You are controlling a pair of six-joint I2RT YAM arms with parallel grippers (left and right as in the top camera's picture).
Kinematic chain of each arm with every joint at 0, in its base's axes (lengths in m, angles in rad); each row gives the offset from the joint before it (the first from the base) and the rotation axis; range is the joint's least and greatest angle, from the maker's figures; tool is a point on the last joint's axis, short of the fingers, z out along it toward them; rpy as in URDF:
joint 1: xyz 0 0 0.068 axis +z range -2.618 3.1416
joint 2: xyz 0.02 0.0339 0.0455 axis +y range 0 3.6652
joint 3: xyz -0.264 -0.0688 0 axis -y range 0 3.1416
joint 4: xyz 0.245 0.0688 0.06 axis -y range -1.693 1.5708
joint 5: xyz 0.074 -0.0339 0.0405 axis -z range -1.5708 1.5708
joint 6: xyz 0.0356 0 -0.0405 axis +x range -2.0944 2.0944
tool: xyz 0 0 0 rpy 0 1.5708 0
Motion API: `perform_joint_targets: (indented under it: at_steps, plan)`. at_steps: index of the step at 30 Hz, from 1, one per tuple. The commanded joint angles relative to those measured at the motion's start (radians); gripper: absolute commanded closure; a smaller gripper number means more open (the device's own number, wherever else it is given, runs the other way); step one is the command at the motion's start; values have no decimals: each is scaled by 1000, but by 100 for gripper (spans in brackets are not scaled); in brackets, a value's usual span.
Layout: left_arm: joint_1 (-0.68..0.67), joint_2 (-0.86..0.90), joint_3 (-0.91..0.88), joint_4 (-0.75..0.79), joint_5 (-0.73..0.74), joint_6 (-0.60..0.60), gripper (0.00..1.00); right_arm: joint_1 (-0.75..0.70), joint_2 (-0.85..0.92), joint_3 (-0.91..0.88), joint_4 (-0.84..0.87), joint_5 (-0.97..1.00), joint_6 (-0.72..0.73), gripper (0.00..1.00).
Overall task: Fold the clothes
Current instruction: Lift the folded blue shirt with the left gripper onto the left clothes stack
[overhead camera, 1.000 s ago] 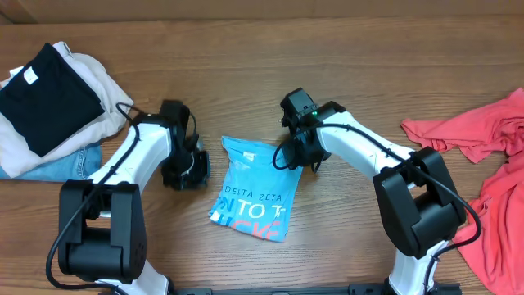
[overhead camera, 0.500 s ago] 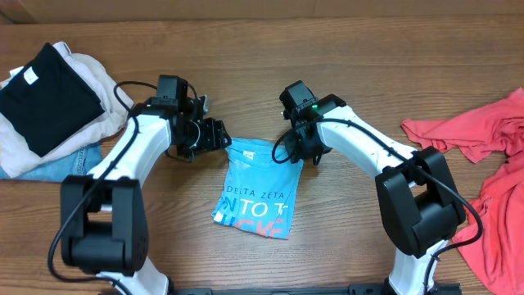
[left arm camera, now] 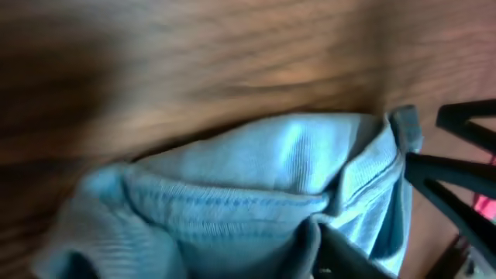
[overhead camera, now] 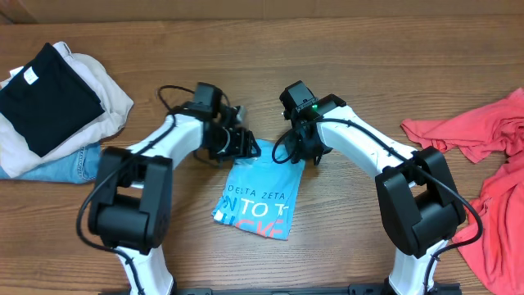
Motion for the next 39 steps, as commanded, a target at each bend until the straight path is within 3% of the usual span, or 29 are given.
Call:
perform_joint_targets:
  at_steps: [1, 4, 7, 10, 15, 20, 26, 32, 39]
  plan:
    - [-35, 52, -2, -4, 6, 38, 64, -6, 11, 24, 0, 13, -6, 48]
    - [-35, 49, 4, -5, 40, 47, 87, -6, 8, 24, -5, 13, -6, 52]
    - [-28, 44, 25, -29, 53, 82, 96, -11, -16, 33, -17, 25, -2, 53]
    - [-13, 23, 74, -111, -6, 130, 96, -24, -58, 86, -68, 56, -2, 53]
    - [51, -69, 205, -285, -227, 159, 96, -71, -150, 244, -187, 73, 1, 52]
    - [166, -190, 336, -389, -333, 161, 96, -116, -223, 358, -275, 73, 0, 52]
    - [340, -276, 483, -460, -465, 192, 96, -140, -291, 370, -289, 73, 0, 52]
    - [511, -288, 633, -462, -509, 206, 96, -142, -301, 369, -313, 73, 0, 52]
    - [638, -288, 685, -348, -557, 206, 96, -142, -301, 369, -334, 73, 0, 52]
